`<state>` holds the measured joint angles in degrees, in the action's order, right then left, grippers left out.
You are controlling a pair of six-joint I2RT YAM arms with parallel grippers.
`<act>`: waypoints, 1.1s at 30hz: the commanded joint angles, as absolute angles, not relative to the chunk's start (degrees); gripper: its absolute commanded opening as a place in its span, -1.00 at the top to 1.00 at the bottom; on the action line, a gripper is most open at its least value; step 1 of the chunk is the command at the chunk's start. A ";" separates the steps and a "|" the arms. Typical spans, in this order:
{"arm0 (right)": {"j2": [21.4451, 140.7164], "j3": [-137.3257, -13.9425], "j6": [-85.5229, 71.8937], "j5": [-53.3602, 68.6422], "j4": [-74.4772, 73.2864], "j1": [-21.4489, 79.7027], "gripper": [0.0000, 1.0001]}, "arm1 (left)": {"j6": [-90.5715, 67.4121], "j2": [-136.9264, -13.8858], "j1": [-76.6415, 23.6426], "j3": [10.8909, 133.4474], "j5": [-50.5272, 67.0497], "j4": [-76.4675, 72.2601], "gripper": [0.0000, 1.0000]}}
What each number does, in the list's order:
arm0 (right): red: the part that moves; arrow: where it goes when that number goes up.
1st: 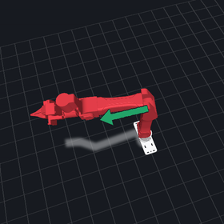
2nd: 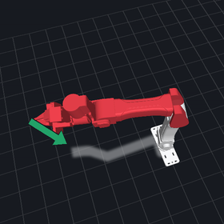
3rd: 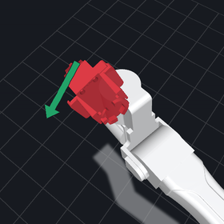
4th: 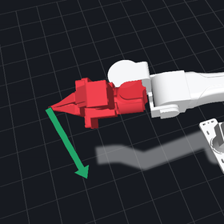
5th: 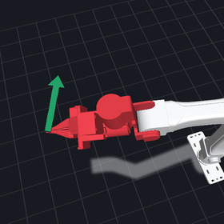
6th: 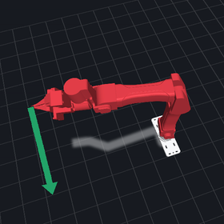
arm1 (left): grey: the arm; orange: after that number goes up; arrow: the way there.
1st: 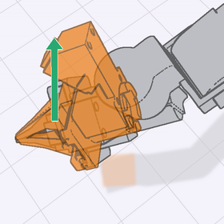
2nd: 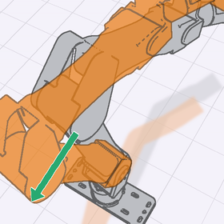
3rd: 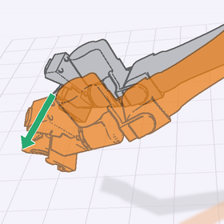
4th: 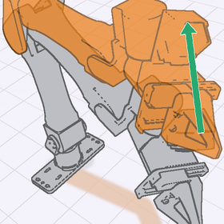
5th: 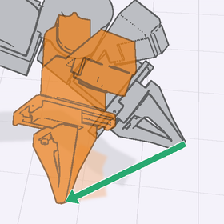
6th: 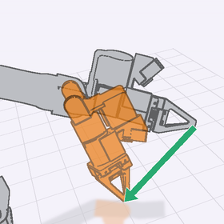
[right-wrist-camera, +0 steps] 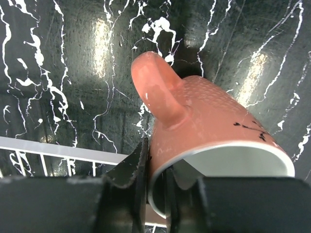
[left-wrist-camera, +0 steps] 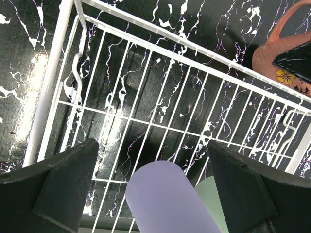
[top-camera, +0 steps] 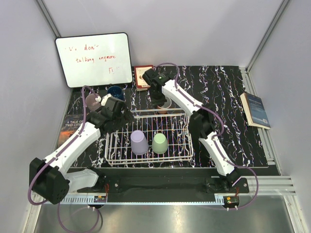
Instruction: Unload the cups from the dish rack
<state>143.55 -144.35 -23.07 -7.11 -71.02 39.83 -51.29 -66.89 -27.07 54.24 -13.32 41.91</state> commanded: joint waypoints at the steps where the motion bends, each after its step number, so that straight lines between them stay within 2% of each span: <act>1: 142.56 -142.48 -21.97 -5.28 -68.21 39.73 0.53 | -50.98 -66.88 -27.25 55.81 -12.74 40.52 -0.96; 5: 141.77 -140.28 -22.06 -4.92 -66.89 39.73 0.46 | -50.98 -66.71 -27.25 55.81 -12.74 40.43 -0.96; 7: 141.68 -140.10 -22.06 -5.10 -66.80 39.64 0.36 | -51.06 -66.53 -27.25 55.72 -12.74 40.43 -0.96; 13: 138.00 -138.35 -23.02 -8.43 -64.96 39.73 -0.06 | -50.80 -65.83 -27.25 55.72 -13.09 40.52 -0.96; 16: 134.22 -136.50 -23.20 -10.28 -62.14 39.64 -0.20 | -50.19 -65.65 -27.25 55.90 -13.27 40.43 -0.98; 24: 124.73 -132.90 -23.02 -16.61 -58.63 39.73 -0.41 | -47.20 -63.46 -27.25 55.98 -13.88 39.02 -0.98; 28: 115.00 -124.91 -23.38 -17.66 -53.19 39.81 -0.50 | -44.13 -61.61 -27.77 56.34 -15.47 39.20 -0.98; 33: 100.49 -101.12 -23.81 -19.16 -41.51 41.22 -0.66 | -35.09 -56.79 -30.32 54.07 -15.91 39.46 -0.98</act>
<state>111.57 -115.70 -23.05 -16.16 -52.16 39.99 -43.51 -61.28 -28.27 54.24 -14.44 41.43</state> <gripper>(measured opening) 0.793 0.987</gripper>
